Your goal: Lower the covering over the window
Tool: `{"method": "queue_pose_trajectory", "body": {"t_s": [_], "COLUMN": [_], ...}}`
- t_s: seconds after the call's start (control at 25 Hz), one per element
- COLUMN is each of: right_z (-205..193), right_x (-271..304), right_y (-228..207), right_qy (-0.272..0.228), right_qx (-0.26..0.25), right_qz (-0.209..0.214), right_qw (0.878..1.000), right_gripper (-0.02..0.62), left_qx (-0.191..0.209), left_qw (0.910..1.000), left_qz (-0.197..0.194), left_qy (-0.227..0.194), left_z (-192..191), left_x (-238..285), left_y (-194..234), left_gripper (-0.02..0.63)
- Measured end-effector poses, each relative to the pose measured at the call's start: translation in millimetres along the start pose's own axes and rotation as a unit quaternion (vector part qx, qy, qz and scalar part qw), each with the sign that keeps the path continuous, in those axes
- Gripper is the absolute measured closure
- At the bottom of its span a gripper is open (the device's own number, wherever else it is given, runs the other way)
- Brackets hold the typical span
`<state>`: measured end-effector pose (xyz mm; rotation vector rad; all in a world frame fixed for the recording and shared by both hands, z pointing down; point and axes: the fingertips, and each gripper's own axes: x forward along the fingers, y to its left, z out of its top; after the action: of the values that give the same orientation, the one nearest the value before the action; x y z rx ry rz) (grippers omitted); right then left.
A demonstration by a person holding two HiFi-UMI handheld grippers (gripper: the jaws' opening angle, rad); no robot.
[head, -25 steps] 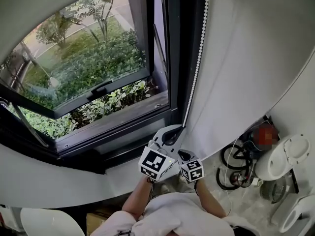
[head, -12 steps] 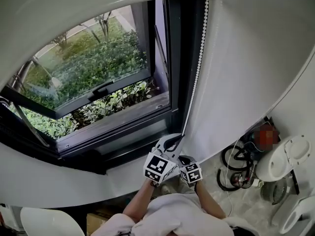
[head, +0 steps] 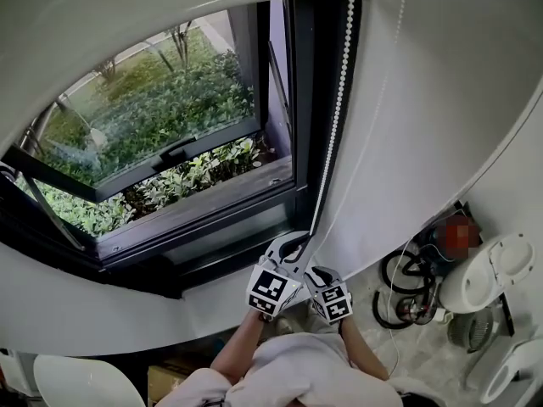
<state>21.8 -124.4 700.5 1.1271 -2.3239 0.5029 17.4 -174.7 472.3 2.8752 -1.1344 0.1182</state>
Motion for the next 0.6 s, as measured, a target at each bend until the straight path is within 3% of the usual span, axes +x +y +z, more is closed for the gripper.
{"method": "queue_pose_trajectory", "body": {"t_s": [0.12, 0.28, 0.6], "right_z": [38.3, 101.0, 229.2], "right_x": [-30.5, -77.6, -154.9], "right_y": [-5.1, -11.7, 1.8], "right_qy": [-0.045, -0.097, -0.221], "right_qx": [0.003, -0.031, -0.106], "right_qz": [-0.017, -0.042, -0.041], "right_qw": [0.999, 0.994, 0.969], "right_gripper": [0.497, 0.497, 0.497], "left_qx": [0.003, 0.007, 0.007], "left_qw": [1.0000, 1.0000, 1.0000], "left_qz": [0.003, 0.004, 0.003], "left_qy": [0.001, 0.000, -0.002], "left_z": [-0.5, -1.5, 0.9], "left_x": [-2.3, -3.6, -6.4], "left_y": [2.0, 2.7, 2.0], "left_gripper": [0.592, 0.592, 0.592]}}
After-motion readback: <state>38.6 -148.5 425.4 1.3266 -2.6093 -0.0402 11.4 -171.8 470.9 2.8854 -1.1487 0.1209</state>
